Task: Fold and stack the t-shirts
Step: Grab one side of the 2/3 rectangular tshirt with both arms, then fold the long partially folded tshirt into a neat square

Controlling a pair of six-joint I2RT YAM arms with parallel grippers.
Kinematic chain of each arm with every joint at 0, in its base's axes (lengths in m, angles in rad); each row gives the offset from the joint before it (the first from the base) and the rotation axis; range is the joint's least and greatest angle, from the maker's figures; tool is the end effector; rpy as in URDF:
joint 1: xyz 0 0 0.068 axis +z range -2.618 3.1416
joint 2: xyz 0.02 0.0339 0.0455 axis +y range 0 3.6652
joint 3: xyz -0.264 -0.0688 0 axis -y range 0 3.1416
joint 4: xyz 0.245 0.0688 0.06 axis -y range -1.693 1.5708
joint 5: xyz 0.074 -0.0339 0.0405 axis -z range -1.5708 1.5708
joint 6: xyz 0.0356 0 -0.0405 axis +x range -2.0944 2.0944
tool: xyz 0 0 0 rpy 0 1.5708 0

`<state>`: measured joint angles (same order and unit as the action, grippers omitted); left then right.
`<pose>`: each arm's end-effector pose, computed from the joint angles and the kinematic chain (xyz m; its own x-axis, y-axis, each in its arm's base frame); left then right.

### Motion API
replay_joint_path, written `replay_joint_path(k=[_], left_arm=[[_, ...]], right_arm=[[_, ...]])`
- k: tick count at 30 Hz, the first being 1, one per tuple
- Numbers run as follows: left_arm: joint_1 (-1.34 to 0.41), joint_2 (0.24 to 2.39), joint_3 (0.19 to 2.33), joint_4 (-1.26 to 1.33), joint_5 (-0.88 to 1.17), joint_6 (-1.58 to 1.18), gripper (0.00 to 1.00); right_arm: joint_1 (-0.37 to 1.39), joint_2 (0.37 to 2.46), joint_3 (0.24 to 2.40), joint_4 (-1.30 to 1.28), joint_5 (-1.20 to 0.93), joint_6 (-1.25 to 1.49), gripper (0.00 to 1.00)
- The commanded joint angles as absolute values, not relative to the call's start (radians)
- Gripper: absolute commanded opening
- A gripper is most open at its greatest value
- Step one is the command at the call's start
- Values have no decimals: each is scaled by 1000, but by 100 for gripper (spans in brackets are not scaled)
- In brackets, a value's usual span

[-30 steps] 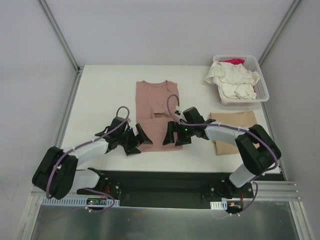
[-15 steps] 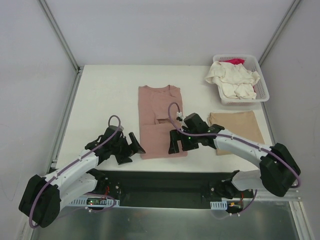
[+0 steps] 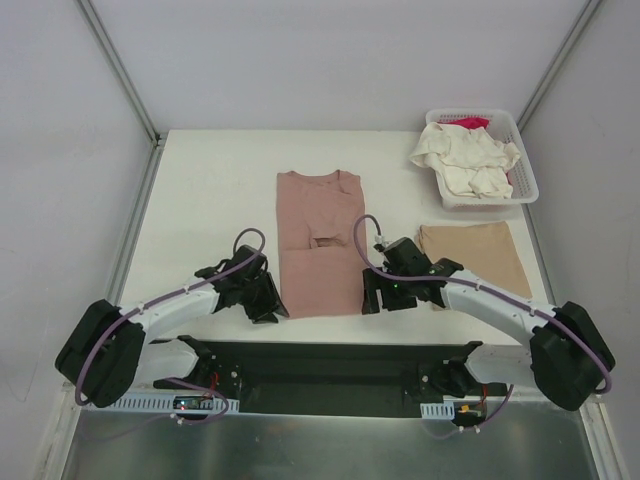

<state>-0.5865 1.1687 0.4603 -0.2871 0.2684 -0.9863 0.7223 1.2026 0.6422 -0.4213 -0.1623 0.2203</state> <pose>0.1619 -0.1189 0.1517 -0.9309 -0.3469 -0.1146 -0.2220 0.7863 -0.5765 0.1650 0.1531 0.1897 -0.7660 -0.3876 -0.5128 -0.5661 0.7847 0.2525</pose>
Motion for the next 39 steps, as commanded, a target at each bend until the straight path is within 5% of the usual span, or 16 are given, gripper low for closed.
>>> replay_joint_path(k=[1, 7, 11, 17, 33, 39], left_arm=[[-612, 1244, 494, -275, 221, -989, 33], [-615, 1327, 525, -265, 221, -983, 1], [-615, 1321, 515, -265, 215, -979, 0], [-615, 1230, 482, -265, 225, -988, 0], [-690, 637, 405, -436, 259, -1003, 0], [-690, 641, 572, -437, 178, -917, 0]], right_arm=[[701, 1272, 647, -354, -206, 209, 69], [684, 1359, 655, -307, -238, 204, 45], [670, 1411, 650, -255, -248, 204, 37], [670, 1441, 646, -207, -360, 193, 1], [818, 913, 575, -463, -489, 207, 1], [761, 897, 722, -587, -414, 143, 1]])
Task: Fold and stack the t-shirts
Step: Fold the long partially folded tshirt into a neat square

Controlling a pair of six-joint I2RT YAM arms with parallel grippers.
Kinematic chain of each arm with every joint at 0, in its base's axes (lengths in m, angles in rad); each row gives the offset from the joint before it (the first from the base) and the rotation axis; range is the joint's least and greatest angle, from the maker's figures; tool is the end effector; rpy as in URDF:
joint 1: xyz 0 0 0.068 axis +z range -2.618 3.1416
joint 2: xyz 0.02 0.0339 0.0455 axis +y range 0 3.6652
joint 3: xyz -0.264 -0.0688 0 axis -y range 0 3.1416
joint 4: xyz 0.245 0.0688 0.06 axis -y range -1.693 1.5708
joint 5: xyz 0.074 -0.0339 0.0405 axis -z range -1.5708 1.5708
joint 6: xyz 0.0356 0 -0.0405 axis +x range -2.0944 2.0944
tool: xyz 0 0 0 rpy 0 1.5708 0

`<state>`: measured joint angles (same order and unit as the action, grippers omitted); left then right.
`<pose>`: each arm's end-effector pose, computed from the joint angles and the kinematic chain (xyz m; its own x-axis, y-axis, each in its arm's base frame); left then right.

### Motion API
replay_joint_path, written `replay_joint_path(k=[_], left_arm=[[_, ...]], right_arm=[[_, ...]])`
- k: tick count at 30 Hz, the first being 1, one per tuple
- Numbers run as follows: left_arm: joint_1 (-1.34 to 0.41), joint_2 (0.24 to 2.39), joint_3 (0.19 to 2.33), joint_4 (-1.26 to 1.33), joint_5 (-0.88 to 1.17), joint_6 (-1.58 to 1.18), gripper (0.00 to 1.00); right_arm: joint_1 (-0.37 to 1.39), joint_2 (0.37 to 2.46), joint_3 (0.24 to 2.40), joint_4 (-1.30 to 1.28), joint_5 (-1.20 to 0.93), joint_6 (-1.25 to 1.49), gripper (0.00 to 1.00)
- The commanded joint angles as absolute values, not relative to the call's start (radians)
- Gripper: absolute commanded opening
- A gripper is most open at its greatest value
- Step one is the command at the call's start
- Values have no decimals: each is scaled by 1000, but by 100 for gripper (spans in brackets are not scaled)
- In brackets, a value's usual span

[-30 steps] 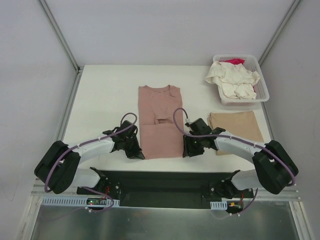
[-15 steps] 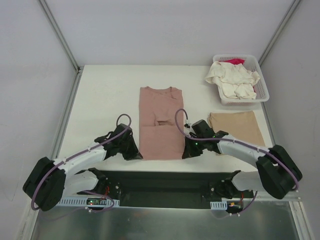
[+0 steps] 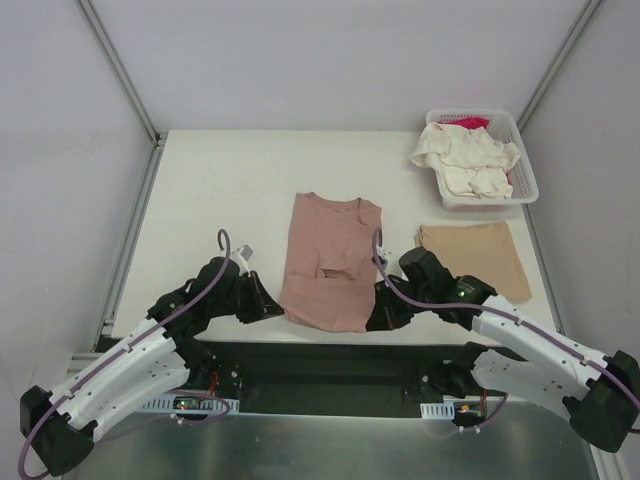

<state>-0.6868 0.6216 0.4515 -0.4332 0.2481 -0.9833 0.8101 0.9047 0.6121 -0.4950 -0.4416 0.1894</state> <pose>0.1076 -0.0996 0.2233 -0.8849 -0.3178 -0.3405 0.0622 0.6438 -0.7626 0.1156 0.1435 0.2326 -0.6423 -0.4279 -0.6359 -0.7553 0.4943 0.4303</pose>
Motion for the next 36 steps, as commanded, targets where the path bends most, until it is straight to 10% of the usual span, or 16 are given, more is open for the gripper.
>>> replay_joint_path(k=[1, 11, 36], left_arm=[[-690, 658, 618, -437, 155, -907, 0], [-658, 975, 931, -436, -63, -793, 0], [-342, 1822, 1629, -407, 179, -647, 0]], right_arm=[[740, 906, 739, -597, -416, 137, 1], [523, 1028, 936, -612, -482, 55, 2], [152, 1739, 1405, -574, -698, 38, 3]])
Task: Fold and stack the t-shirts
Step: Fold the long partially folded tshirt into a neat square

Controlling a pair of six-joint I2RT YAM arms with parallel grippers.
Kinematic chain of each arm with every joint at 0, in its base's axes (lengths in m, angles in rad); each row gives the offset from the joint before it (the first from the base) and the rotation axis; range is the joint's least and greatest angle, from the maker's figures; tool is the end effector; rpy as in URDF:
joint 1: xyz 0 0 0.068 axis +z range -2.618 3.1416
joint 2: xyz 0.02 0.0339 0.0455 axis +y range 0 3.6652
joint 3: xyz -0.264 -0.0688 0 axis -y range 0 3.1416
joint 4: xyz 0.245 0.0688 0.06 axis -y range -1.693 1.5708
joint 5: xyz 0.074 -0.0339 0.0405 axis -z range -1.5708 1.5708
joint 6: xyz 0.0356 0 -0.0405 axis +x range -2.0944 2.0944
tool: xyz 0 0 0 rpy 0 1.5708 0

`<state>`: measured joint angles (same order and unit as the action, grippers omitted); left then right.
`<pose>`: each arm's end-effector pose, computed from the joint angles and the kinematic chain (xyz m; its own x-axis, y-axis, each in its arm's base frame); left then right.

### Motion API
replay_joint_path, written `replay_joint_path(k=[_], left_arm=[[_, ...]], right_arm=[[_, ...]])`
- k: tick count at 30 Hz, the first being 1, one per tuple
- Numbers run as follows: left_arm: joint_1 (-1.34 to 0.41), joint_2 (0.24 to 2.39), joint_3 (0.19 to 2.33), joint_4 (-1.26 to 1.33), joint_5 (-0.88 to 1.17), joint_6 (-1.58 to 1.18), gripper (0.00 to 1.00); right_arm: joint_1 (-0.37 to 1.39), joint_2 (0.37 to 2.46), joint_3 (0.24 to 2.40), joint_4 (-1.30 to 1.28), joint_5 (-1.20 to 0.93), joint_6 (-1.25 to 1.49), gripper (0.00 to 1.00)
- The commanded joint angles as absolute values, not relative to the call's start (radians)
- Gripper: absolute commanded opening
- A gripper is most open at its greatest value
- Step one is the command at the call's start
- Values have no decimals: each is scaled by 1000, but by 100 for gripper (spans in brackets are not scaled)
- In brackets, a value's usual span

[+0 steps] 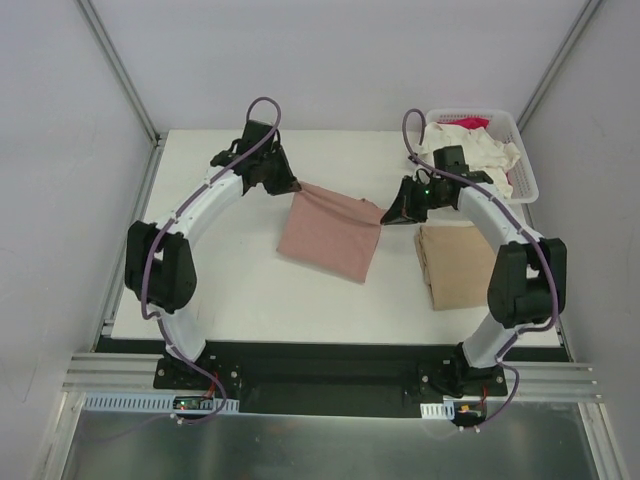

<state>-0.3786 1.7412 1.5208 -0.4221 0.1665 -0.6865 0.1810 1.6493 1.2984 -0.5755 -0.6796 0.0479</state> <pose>0.3735 -0.1549 0.3133 -0.7398 -0.3784 -0.5563 0.0244 0.8112 -0.5843 0.3427 0.0855 0.2675 -0.8100 -0.1104 -0.5760 -0.4731 0.7032 0.5306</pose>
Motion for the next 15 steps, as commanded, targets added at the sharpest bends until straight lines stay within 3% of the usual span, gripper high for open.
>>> replay_joint_path(k=[1, 9, 15], left_arm=[[-334, 1845, 1647, -407, 189, -646, 0], [-301, 2074, 1814, -408, 238, -641, 0], [-295, 2181, 1879, -408, 293, -634, 8]], right_arm=[[146, 1762, 1422, -575, -692, 49, 4], [121, 1991, 1586, -583, -637, 86, 11], [123, 2078, 1666, -594, -574, 98, 18]])
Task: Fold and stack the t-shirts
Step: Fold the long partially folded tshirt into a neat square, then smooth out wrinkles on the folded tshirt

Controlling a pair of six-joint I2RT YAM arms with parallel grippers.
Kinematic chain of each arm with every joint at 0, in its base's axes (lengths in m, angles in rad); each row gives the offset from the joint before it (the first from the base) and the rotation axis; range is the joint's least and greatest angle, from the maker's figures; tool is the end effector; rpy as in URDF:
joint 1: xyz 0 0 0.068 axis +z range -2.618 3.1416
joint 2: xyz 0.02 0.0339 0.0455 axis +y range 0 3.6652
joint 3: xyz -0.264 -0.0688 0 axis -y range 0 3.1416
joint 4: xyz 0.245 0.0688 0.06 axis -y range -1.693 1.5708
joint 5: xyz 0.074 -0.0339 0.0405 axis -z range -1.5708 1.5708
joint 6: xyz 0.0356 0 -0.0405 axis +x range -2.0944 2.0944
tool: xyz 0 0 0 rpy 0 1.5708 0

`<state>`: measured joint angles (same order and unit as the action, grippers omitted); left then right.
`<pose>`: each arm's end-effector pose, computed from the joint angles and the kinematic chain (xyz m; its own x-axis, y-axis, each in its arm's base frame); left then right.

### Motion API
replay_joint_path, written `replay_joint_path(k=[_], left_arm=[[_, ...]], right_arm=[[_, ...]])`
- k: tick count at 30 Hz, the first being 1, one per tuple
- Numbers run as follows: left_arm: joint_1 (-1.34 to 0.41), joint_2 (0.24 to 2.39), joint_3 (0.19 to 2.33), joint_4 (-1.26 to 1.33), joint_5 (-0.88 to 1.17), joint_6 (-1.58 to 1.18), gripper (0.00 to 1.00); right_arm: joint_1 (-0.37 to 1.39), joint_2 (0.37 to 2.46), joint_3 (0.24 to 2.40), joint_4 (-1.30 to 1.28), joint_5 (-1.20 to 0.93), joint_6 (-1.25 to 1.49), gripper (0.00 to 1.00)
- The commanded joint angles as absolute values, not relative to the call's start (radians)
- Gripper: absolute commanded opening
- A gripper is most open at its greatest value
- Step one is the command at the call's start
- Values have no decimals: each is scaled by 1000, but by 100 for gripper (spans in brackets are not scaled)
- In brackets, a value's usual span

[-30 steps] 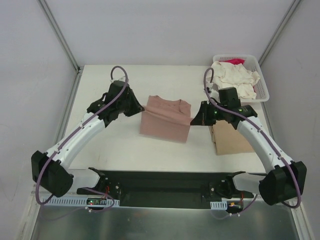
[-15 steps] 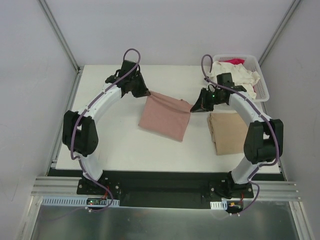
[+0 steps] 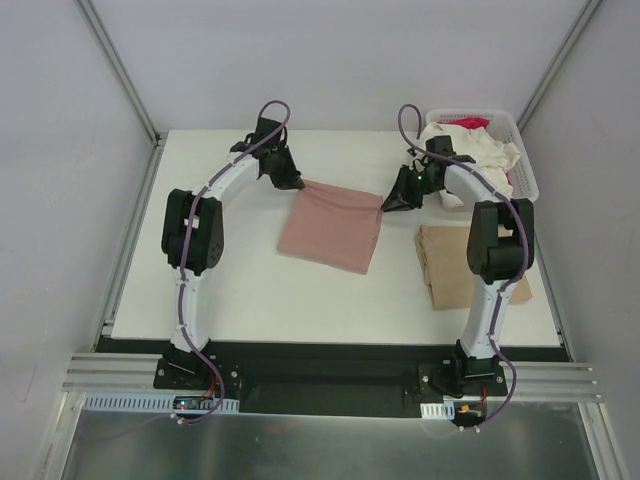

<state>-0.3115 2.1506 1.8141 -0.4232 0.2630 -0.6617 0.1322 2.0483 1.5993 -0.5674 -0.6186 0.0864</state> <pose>0.4677 -0.1603 0.2355 -0.8093 -0.3627 -0.4620 -0.0278 0.8093 -0.5868 0.4357 0.0788 0.2081 -0.8750 -0.0454 -0.4819 -0.3357 0.7742 0.5366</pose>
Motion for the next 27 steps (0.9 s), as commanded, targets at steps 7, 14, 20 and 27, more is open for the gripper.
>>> replay_joint_path(k=[7, 14, 20, 27], left_arm=[[-295, 2178, 1904, -408, 391, -612, 71], [-308, 1990, 1772, -407, 345, -620, 99], [-344, 1985, 1804, -400, 400, -623, 99], [-344, 2254, 2037, -397, 529, -660, 99]], right_arm=[[139, 2068, 1706, -626, -580, 74, 97], [225, 1861, 1626, -606, -620, 28, 97], [265, 1848, 1580, -462, -673, 127, 97], [262, 2057, 1735, -422, -713, 199, 97]])
